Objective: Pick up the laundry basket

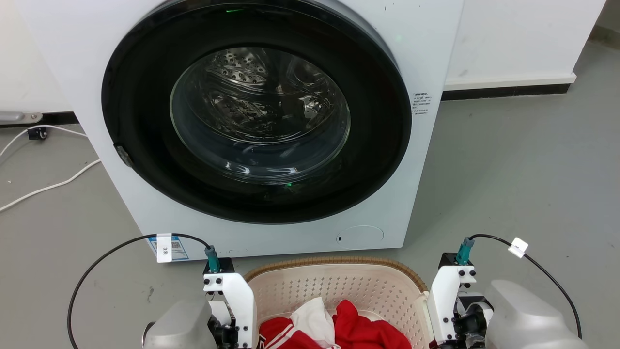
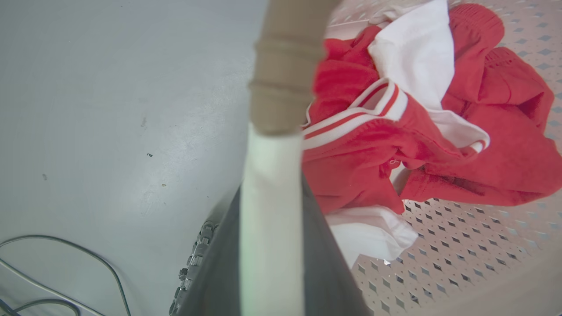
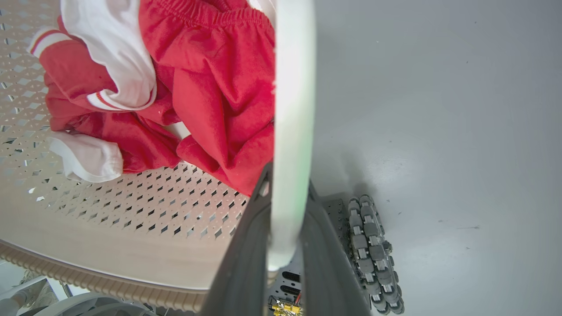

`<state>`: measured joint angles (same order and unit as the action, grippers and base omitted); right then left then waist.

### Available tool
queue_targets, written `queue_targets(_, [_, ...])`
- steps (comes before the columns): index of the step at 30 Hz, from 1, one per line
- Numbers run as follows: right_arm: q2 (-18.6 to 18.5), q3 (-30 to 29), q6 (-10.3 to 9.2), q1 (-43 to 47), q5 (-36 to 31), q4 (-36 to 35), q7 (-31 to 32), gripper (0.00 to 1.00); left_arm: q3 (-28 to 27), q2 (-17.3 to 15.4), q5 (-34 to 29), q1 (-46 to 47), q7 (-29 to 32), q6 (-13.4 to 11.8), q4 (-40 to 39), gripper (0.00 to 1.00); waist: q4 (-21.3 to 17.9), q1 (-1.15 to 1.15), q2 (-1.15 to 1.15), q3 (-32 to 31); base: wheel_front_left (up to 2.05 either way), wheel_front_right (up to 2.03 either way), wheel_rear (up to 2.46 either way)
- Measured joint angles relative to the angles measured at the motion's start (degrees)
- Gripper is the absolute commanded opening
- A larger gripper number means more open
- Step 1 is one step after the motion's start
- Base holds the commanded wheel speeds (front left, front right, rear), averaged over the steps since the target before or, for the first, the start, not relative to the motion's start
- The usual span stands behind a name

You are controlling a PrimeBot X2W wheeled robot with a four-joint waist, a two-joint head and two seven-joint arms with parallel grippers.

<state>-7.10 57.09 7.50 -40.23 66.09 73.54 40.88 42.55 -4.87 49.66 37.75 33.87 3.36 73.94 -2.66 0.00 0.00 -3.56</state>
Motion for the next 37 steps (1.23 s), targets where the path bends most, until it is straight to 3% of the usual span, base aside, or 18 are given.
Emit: queue_targets(37, [0.0,0.4,-0.01,-0.3,0.5,0.2,1.8,0.00,0.8,0.1,1.3,0.0,-0.3,-0.3,0.1,0.00,-0.1,0.00,0.00,0.2,0.00,0.00,0.00])
